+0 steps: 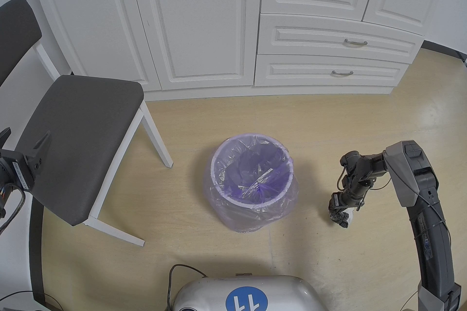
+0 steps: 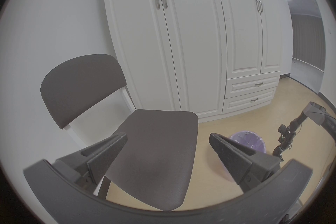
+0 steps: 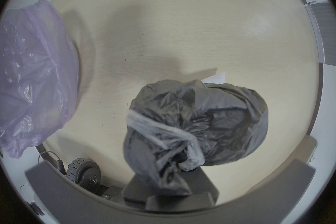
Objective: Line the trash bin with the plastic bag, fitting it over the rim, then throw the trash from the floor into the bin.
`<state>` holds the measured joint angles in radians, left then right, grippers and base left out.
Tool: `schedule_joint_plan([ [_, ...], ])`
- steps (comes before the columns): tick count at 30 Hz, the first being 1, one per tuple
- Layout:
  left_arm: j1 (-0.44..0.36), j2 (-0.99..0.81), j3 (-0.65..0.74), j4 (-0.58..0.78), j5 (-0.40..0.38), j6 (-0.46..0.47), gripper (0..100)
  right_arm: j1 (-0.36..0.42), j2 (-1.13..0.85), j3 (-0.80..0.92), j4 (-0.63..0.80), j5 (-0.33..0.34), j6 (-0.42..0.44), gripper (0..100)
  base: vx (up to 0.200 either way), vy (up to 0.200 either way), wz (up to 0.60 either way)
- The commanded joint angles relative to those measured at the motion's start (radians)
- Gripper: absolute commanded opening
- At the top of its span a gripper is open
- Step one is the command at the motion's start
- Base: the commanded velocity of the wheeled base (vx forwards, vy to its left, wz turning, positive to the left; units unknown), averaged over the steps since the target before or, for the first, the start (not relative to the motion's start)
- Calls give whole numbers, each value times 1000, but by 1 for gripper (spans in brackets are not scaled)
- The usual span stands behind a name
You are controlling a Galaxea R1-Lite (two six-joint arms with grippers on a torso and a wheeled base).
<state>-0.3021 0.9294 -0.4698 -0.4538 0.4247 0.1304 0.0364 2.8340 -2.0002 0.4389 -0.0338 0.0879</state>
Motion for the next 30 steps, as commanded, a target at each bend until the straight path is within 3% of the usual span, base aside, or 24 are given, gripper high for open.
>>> schedule_joint_plan([
  [1,0,-6,-1,0,0,0,100,-1,-7,0,-2,3,3,0,0,0,0],
  [6,5,-12,-7,0,0,-2,100,10,-171,78,-2,12,96,0,0,0,0],
  [10,15,-24,-12,0,0,-2,100,25,-357,189,-3,100,113,0,0,0,0],
  [14,21,-38,-18,0,-1,-2,100,57,-518,279,-3,132,122,0,0,0,0],
  [17,28,-50,-24,0,-1,-2,100,108,-699,379,-19,166,154,0,0,0,0],
  [25,28,-64,-26,0,-1,8,100,214,-966,543,-85,167,207,0,0,0,0],
  [30,28,-66,-26,0,-1,9,100,355,-1121,670,-157,153,240,0,0,0,0],
])
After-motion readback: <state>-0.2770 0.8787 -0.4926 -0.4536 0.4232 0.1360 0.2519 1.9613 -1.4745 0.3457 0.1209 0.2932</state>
